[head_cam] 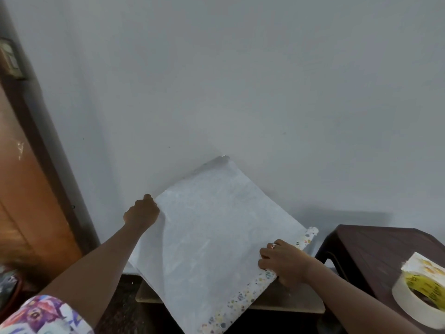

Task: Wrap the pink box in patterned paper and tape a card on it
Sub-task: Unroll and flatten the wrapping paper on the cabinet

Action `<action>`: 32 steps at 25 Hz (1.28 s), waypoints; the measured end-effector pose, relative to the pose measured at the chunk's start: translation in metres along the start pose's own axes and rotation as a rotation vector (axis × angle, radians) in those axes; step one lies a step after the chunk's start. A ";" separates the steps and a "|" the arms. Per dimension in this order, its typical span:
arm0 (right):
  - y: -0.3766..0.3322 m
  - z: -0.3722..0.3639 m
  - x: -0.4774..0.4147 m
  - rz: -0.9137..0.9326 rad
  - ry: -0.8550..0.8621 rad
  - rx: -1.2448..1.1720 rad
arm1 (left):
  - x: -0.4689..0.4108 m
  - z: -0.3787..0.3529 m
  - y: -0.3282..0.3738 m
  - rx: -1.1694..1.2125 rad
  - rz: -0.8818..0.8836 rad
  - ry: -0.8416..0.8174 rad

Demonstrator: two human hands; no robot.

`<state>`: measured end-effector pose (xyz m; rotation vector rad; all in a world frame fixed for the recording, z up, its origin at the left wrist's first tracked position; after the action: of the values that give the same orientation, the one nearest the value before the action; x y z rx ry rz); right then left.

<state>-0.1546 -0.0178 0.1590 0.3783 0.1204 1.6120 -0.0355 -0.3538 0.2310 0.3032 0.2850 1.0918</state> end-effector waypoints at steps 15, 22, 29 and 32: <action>0.013 -0.011 0.028 0.061 0.054 0.076 | -0.014 0.029 -0.025 -0.057 0.115 0.066; 0.010 -0.005 0.048 0.144 0.307 0.163 | -0.014 0.012 -0.049 -0.008 0.181 0.011; 0.021 -0.022 0.071 0.139 0.330 0.213 | -0.015 -0.003 -0.063 -0.019 0.178 -0.019; 0.031 -0.020 0.074 0.064 0.342 0.215 | -0.016 -0.004 -0.063 -0.036 0.188 -0.006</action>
<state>-0.1923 0.0552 0.1619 0.2690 0.5497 1.7214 0.0075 -0.3946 0.2045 0.3054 0.2346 1.2795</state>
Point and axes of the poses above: each hand's wrist, its own x-axis away from the middle knuckle, its own z-axis out of the back of the hand, y = z × x, the point moved 7 cm from there along -x, towards the middle knuckle, and after that the axes turned 8 degrees about z, right-handed, at the moved point
